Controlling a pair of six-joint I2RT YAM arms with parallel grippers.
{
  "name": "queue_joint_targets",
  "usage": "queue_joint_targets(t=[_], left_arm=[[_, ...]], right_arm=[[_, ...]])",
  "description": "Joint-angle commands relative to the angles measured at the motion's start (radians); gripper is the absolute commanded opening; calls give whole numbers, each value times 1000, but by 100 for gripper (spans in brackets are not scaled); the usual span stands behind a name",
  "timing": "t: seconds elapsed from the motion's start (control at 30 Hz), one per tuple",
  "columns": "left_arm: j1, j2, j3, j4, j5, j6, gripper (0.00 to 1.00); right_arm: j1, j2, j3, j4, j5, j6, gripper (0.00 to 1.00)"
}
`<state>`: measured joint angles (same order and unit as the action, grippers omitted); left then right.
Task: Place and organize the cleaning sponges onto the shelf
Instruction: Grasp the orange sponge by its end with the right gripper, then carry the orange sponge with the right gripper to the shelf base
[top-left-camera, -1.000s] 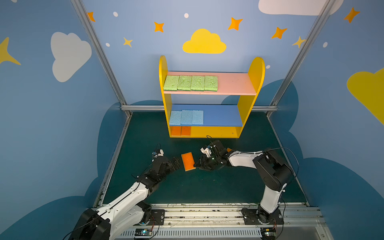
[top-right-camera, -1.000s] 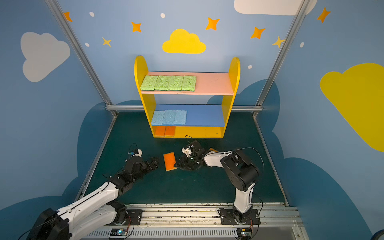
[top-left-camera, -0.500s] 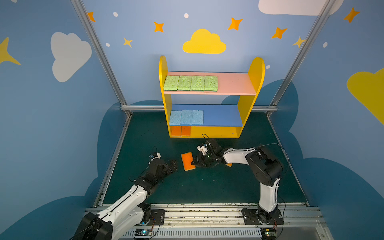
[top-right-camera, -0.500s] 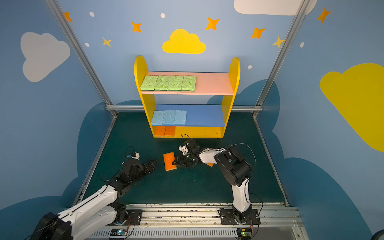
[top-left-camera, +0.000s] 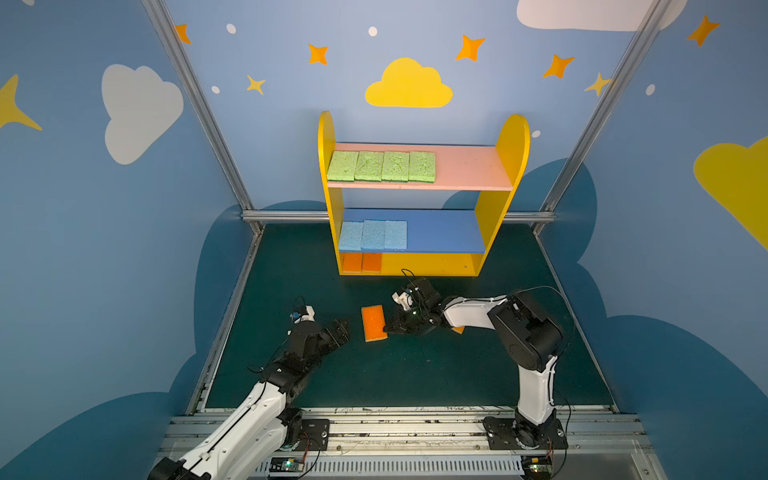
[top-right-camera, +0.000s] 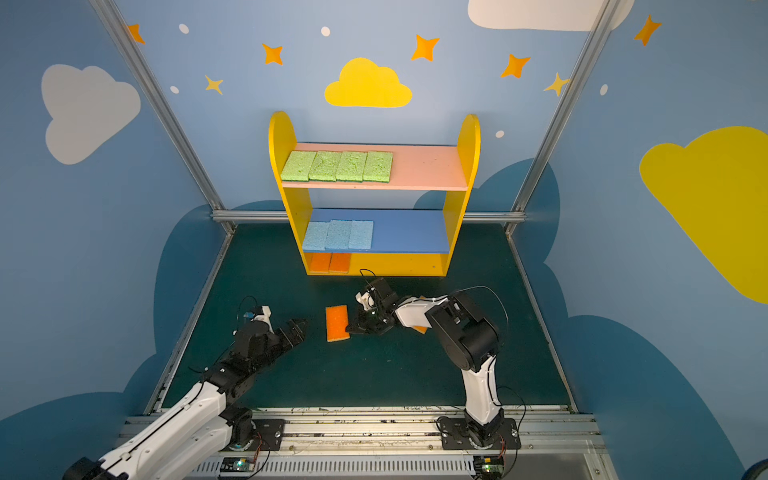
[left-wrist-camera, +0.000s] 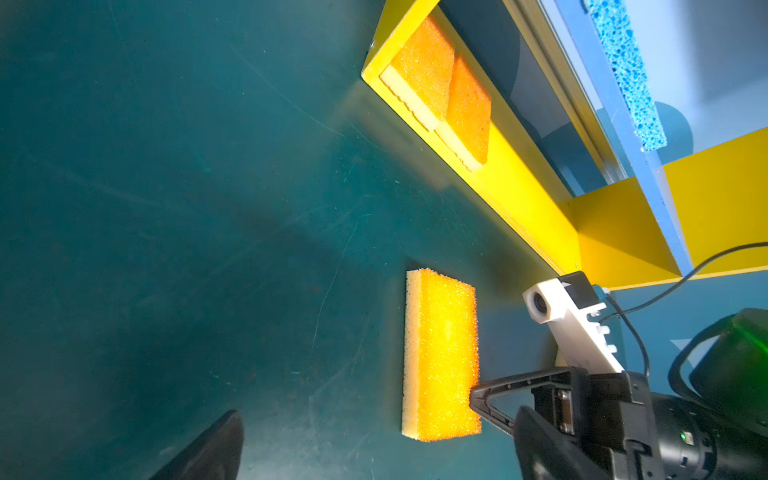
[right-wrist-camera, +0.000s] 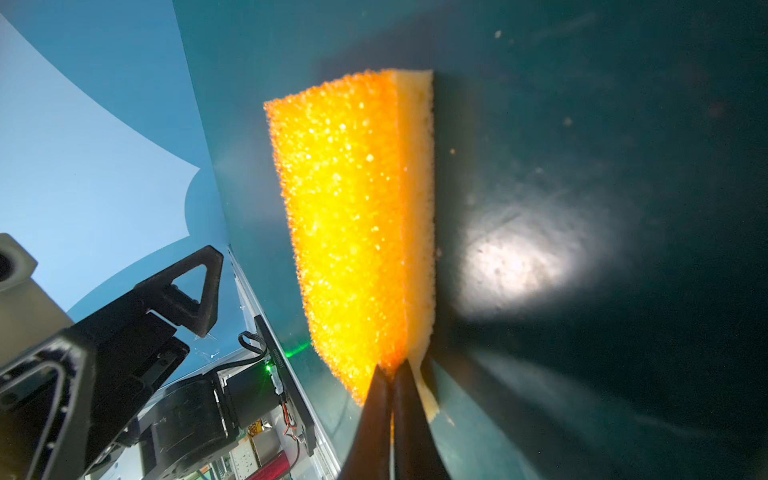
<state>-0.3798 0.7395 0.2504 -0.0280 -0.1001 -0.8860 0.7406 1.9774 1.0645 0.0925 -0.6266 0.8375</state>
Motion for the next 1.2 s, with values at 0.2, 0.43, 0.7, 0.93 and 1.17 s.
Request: queue_joint_targets(t=[0.2, 0.43, 0.7, 0.93, 1.17], left_arm=[[5, -49, -18, -56, -2, 7, 99], [9, 16, -16, -6, -5, 22, 100], [21, 127, 11, 72, 14, 43, 100], [34, 177, 62, 73, 22, 84, 100], [74, 164, 83, 68, 42, 109, 100]], right_arm=[[-104, -95, -18, 34, -33, 23, 0], [-200, -54, 18, 137, -118, 72, 0], [-256, 68, 129, 236, -194, 133, 0], [-292, 187, 250, 253, -223, 179, 0], [-317, 273, 384, 188, -228, 165, 0]])
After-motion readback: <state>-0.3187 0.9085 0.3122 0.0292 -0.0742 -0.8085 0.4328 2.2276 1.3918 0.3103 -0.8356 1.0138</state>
